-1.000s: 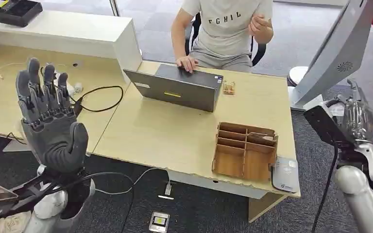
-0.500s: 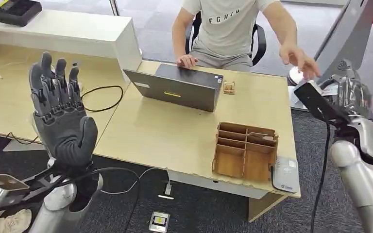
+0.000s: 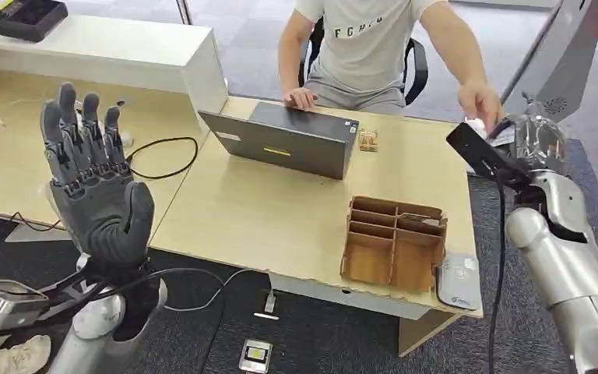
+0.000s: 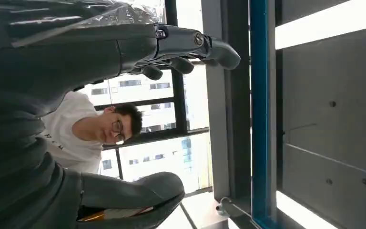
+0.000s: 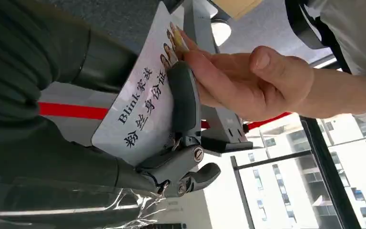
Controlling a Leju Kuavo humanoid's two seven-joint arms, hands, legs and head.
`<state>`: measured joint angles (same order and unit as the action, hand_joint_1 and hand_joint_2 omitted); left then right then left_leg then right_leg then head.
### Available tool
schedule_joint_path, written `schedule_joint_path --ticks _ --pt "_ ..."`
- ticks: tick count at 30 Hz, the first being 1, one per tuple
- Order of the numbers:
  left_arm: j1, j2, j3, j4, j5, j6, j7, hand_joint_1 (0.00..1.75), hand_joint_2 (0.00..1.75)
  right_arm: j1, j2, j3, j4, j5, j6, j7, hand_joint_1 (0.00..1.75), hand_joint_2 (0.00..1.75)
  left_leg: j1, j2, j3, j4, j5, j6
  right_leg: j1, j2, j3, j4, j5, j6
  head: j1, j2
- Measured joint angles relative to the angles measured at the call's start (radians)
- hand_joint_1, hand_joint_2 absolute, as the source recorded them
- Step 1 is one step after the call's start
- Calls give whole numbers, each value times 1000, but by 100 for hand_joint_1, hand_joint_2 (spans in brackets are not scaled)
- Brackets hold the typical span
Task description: Pass the card to the sensor for recognition and then transmit it.
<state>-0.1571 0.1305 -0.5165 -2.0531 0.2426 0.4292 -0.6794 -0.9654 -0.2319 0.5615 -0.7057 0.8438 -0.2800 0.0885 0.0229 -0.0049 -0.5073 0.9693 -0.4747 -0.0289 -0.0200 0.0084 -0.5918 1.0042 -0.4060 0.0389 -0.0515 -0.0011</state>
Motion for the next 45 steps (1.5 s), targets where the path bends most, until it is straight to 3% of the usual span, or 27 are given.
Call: schedule_joint_path --ticks 8,9,11,12,20,25,34,45 --pt "-3 5 -10 0 18 0 8 0 175 0 -1 15 32 35 9 15 175 175 0 0 0 0 0 0 0 0 0 0 0 0 0 0" --pt "-4 5 -10 0 18 0 8 0 175 0 -2 17 34 40 11 16 19 175 0 0 0 0 0 0 0 0 0 0 0 0 0 0" --pt "-4 6 -11 0 20 0 8 0 175 2 -4 20 39 47 13 21 19 175 0 0 0 0 0 0 0 0 0 0 0 0 0 0" --pt "-5 6 -12 0 21 0 8 0 175 4 -4 21 40 50 13 23 0 175 0 0 0 0 0 0 0 0 0 0 0 0 0 0" --pt "-7 10 -16 0 27 -1 9 0 175 24 -19 29 34 68 45 26 0 175 0 0 0 1 0 0 0 0 0 0 0 0 0 0" --pt "-3 10 -15 0 27 -4 16 0 175 61 -50 24 -41 59 45 24 0 175 0 0 0 1 0 0 0 0 0 0 0 0 0 0" --pt "21 22 -11 -1 13 -2 34 0 175 214 -146 -23 -331 29 65 53 0 175 0 0 1 1 -1 0 0 0 0 -1 0 0 0 0" --pt "45 32 -5 0 20 -51 25 0 175 538 -234 -68 -814 -89 47 83 0 175 0 0 0 0 -1 0 0 0 1 -1 0 0 0 0"
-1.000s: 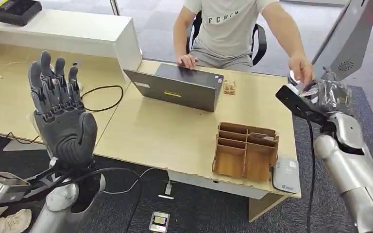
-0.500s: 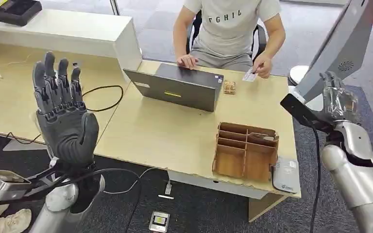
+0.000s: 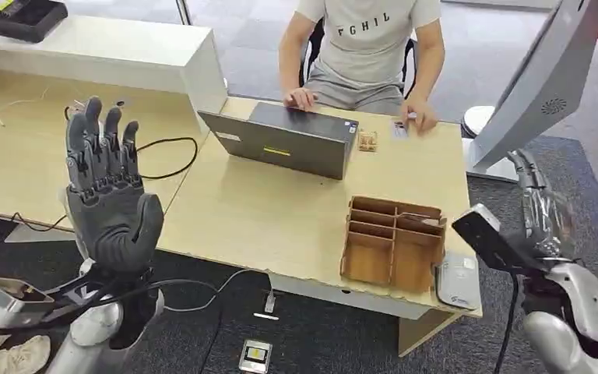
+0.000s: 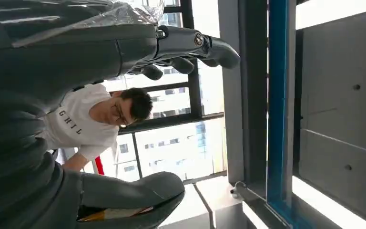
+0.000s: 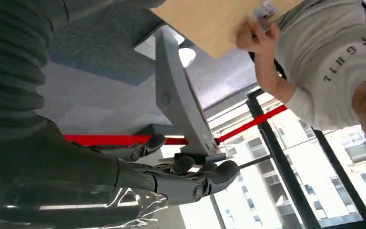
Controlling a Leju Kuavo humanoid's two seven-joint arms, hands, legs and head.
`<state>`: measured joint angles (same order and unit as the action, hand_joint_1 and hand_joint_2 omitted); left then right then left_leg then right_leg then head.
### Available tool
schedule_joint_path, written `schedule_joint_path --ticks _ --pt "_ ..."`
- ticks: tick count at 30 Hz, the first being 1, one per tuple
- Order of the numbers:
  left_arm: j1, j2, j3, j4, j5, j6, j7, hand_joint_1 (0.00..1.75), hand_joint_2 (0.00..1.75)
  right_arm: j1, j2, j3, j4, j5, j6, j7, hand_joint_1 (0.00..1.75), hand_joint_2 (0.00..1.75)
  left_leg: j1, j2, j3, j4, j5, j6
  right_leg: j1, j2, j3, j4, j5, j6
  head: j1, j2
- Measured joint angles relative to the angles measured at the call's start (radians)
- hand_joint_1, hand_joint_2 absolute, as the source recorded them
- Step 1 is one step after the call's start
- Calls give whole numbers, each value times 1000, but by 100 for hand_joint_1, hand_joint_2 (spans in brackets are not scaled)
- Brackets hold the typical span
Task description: Pass the card to the sensor for recognition and then transmit it.
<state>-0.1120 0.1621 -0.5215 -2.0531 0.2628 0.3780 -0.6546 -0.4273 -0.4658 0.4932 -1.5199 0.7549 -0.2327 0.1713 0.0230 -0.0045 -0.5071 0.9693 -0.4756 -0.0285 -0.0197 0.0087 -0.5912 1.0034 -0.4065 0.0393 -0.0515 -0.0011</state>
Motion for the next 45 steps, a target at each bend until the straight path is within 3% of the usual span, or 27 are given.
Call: schedule_joint_path --ticks 8,17,27,34,45 --pt "13 0 9 -4 -33 17 12 0 175 103 16 24 -112 -28 -34 -60 0 175 0 0 -1 -1 0 0 0 0 0 0 0 0 0 0" --pt "24 3 23 -26 -49 34 16 0 175 50 87 63 -42 -45 10 -149 0 175 0 0 -2 -1 1 0 0 -1 0 0 0 0 0 0" --pt "11 3 22 -27 -49 35 14 0 175 -46 190 140 114 -61 55 -196 0 175 0 -1 -2 -1 1 0 0 -1 0 0 0 0 0 0" --pt "8 7 19 -34 -54 83 14 0 175 -97 251 186 281 -73 34 -220 0 175 0 -1 -2 -1 1 0 0 -1 0 0 0 0 0 0" --pt "18 27 13 -53 -60 116 17 0 175 -144 263 196 530 -68 -17 -224 0 175 0 -1 -1 0 1 0 0 -1 0 0 0 0 0 0"
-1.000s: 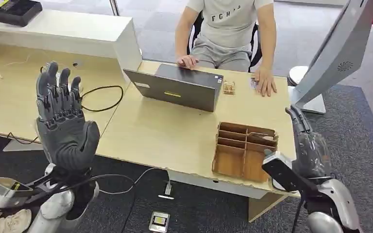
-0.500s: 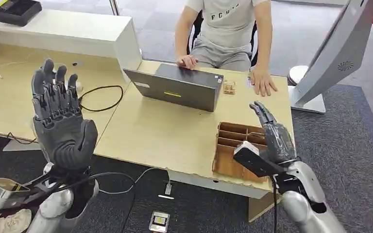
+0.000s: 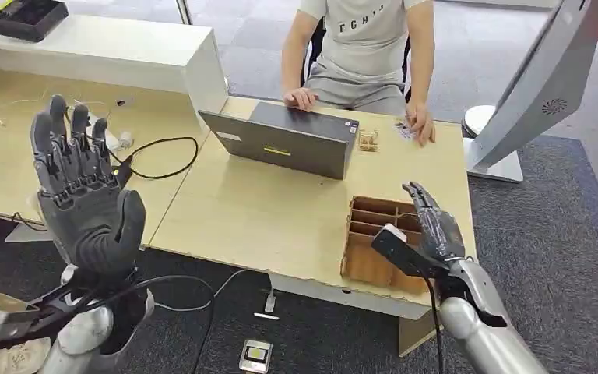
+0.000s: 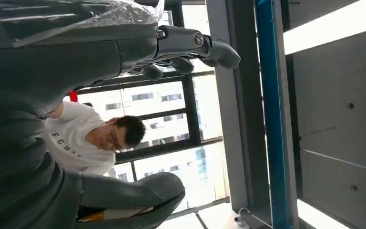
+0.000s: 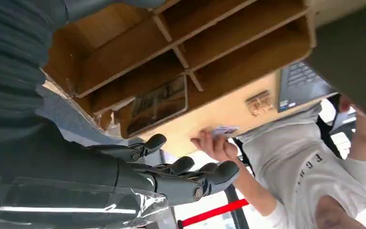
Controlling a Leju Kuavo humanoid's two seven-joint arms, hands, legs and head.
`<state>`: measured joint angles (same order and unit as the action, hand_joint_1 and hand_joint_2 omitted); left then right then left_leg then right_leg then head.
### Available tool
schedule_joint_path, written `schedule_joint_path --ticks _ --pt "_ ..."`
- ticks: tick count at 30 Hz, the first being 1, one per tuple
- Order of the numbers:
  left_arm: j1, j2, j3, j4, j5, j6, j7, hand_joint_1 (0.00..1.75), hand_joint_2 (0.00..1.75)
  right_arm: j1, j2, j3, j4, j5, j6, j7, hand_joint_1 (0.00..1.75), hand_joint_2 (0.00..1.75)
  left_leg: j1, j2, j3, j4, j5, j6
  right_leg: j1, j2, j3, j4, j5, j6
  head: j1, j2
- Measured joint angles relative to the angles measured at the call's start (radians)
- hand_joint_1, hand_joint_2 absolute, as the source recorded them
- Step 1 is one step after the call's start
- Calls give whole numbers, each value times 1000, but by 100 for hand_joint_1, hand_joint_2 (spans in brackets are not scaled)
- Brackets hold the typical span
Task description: Pass the card to the sensor for recognition and then transmit it.
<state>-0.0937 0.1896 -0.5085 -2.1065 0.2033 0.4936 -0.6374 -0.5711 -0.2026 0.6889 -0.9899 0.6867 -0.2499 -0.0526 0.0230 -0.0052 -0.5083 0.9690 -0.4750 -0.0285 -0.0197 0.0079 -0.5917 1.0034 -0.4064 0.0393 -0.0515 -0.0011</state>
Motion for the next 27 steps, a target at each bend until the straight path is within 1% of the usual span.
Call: schedule_joint_path --ticks 6,8,15,16,17,18,19,27 --pt "-1 1 -2 0 3 -1 0 0 175 -12 -6 -3 49 15 -15 15 0 175 0 0 0 0 0 0 0 0 0 0 0 0 0 0" --pt "-1 3 -3 0 4 -2 0 0 175 -20 -16 -10 60 15 -23 23 0 175 0 0 1 0 0 0 0 0 0 0 0 0 0 0" --pt "-1 9 -7 0 22 -1 0 0 175 -37 -55 -32 51 -9 -19 48 0 175 0 0 1 1 0 0 0 0 0 0 0 0 0 0" --pt "-2 10 -8 0 25 -2 0 0 175 -37 -61 -35 46 -14 -18 50 61 175 0 0 1 1 0 0 0 0 0 0 0 0 0 0" --pt "-5 10 -10 0 30 -3 0 0 175 -36 -67 -37 40 -16 -17 53 96 175 0 0 1 1 0 0 0 0 0 0 0 0 0 0" --pt "-8 11 -11 0 34 -5 0 0 175 -34 -72 -38 35 -18 -16 55 168 175 0 0 1 1 0 0 0 1 0 0 0 0 0 0" --pt "-11 11 -12 0 37 -6 -1 0 175 -31 -77 -39 30 -20 -14 56 175 175 0 0 1 1 0 0 0 0 0 0 0 0 0 0" --pt "-30 14 -22 5 48 -17 -3 0 175 4 -105 -41 -1 -26 -13 72 173 175 0 1 1 1 0 0 0 1 0 0 0 0 0 0"
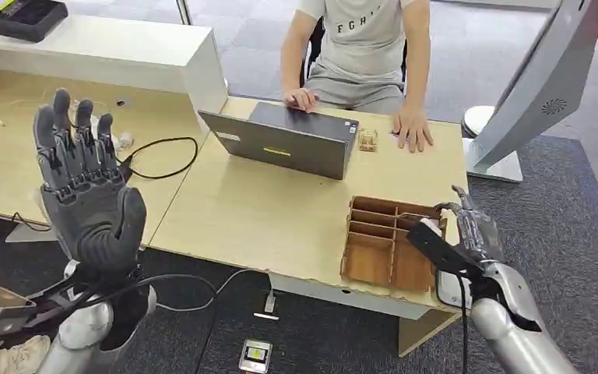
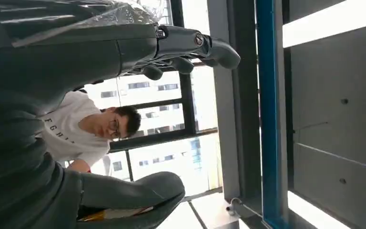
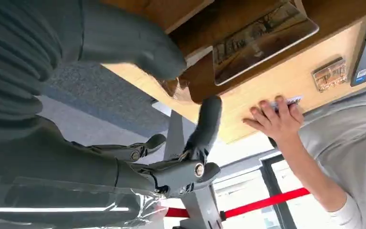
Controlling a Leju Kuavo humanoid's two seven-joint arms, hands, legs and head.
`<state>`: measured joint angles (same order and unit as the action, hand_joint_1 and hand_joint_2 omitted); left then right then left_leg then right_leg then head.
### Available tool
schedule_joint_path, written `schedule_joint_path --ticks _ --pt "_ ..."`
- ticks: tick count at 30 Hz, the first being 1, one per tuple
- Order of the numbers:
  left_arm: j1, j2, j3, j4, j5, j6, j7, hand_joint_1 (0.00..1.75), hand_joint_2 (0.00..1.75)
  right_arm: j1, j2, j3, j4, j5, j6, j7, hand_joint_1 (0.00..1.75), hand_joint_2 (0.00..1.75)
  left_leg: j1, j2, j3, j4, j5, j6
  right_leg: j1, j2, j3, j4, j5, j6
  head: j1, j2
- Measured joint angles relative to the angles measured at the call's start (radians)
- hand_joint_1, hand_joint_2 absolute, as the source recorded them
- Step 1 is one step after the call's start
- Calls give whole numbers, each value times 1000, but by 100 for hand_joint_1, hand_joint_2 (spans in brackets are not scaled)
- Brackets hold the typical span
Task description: Pass the card to the sensor for recognition and then transmit it.
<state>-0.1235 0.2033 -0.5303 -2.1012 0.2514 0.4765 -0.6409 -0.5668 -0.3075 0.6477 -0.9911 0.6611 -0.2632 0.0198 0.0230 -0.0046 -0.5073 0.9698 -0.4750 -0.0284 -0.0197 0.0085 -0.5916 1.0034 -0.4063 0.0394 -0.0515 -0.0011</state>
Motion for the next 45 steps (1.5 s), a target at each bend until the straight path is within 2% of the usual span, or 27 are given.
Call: schedule_joint_path --ticks 2,3,4,12,18,32,39,45 --pt "-4 0 -2 1 1 -4 0 0 175 8 -5 0 -9 -2 4 1 162 175 0 0 0 0 0 0 0 0 0 0 0 0 0 0" --pt "-5 0 -3 2 2 -5 0 0 175 10 -6 0 -10 -3 5 2 70 175 0 0 0 0 0 0 0 0 0 0 0 0 0 0" --pt "-7 0 -4 3 5 -7 0 0 175 15 -9 0 -16 -3 11 3 3 175 0 0 0 0 0 0 0 0 0 0 0 0 0 0" --pt "-23 6 -12 7 12 -15 5 0 175 35 -18 0 -42 -6 26 11 0 175 0 0 0 0 0 0 0 0 0 0 0 0 0 0" --pt "-23 18 -19 7 12 10 7 0 175 34 -18 0 -48 -9 45 11 0 175 0 0 -1 0 0 0 0 0 0 0 0 0 0 0" --pt "-18 28 -26 7 11 13 7 0 175 32 -15 4 -48 -31 41 13 0 175 0 0 -1 0 0 0 0 0 0 0 0 0 0 0" --pt "-18 28 -26 7 10 6 7 0 175 3 19 19 -47 -40 42 -9 0 175 0 0 -1 0 0 0 0 0 0 0 0 0 0 0" --pt "-9 28 -24 2 -6 30 7 0 175 -32 59 37 -31 -44 46 -31 0 175 0 0 -1 0 0 0 0 0 0 0 0 0 0 0"
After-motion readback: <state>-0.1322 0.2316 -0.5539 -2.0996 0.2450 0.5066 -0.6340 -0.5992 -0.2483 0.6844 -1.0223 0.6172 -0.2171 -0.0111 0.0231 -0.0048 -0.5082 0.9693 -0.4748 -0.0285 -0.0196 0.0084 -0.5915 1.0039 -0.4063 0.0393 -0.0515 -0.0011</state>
